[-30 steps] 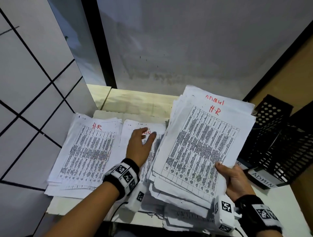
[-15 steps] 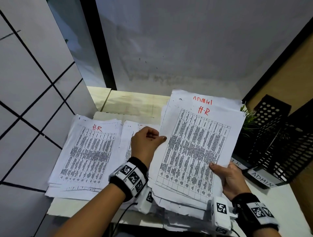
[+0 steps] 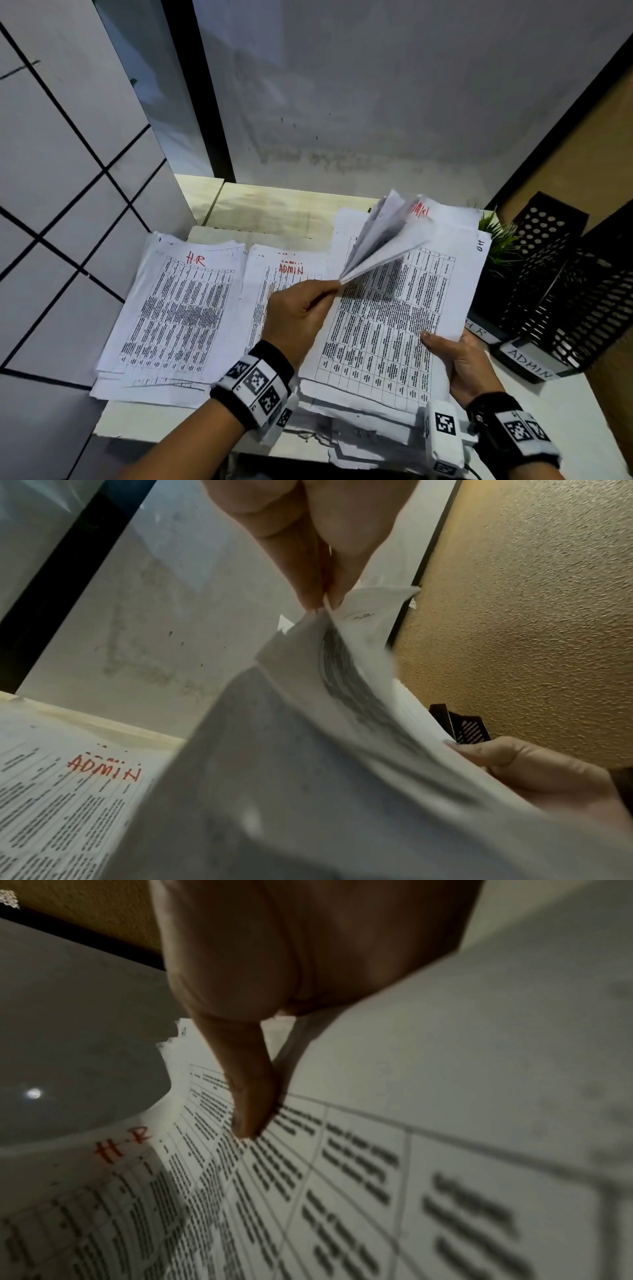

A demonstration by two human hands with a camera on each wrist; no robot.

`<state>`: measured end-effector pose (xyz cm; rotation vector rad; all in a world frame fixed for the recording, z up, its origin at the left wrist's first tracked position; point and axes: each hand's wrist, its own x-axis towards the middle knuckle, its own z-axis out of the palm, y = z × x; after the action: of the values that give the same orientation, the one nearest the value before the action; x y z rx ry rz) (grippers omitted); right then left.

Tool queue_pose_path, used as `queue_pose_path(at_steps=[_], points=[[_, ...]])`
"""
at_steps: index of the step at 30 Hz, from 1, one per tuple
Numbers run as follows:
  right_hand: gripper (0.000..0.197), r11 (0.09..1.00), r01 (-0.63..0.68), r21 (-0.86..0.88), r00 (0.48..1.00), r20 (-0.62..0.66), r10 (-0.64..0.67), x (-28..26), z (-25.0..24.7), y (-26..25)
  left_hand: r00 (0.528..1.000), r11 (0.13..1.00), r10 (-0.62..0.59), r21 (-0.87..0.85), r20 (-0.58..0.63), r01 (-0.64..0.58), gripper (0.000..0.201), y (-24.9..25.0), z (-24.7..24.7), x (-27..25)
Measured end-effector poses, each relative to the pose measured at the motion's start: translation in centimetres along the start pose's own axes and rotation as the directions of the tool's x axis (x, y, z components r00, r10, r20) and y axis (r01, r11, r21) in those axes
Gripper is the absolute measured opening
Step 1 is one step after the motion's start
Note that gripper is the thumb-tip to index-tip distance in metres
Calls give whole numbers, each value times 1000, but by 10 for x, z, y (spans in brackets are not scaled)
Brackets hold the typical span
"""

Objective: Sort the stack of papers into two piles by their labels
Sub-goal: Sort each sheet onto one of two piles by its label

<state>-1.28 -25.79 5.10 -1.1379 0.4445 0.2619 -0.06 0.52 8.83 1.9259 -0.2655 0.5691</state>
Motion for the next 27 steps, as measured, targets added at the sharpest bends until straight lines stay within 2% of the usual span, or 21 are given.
queue_pose_path(at_steps=[2,7,11,14,16,17,18,19,20,21,22,23,25,27], points=[[53,1000,5,2,1000,8,-5,0,0,0,998,998,69,7,3,-69,18,0,-1,-2],[52,1000,7,1,1000,2,-7,1,-1,2,990,989,137,43,40,-139,17,-4,3,-9],[49,999,45,30,999,25,-46,1,-1,3,976,983,184,-2,115,-185,16,-2,6,-15],[29,995,95,23,995,-10,-95,-4,2,0,969,984,168,-81,181,-156,20,2,7,-21],[27,997,62,50,995,-86,-58,-2,-4,7,964,991,101,-111,247,-76,20,6,7,-25],[11,999,17,46,994,-107,-12,-3,-7,11,953,994,60,-105,296,-30,17,9,6,-25],[36,998,-20,63,993,-118,28,0,-8,16,938,996,9,-86,346,22,16,12,6,-24],[75,995,-51,82,993,-99,59,3,-10,20,923,996,-43,-57,381,70,19,14,7,-23],[92,988,-52,149,997,-55,60,2,-13,22,917,993,-102,-14,385,116,21,16,9,-21],[84,977,-50,205,998,-19,55,3,-13,24,924,987,-161,42,346,156,17,16,11,-18],[58,956,-73,284,995,89,50,3,-10,22,937,976,-213,100,276,192,10,13,14,-15],[47,951,-98,293,991,118,65,1,-5,17,947,961,-259,153,188,232,8,10,16,-12],[56,997,31,68,997,65,-35,-5,1,6,934,924,-354,173,43,342,22,1,17,-5],[38,995,95,2,994,56,-95,-9,5,1,873,870,-488,73,-19,488,30,-6,16,3]])
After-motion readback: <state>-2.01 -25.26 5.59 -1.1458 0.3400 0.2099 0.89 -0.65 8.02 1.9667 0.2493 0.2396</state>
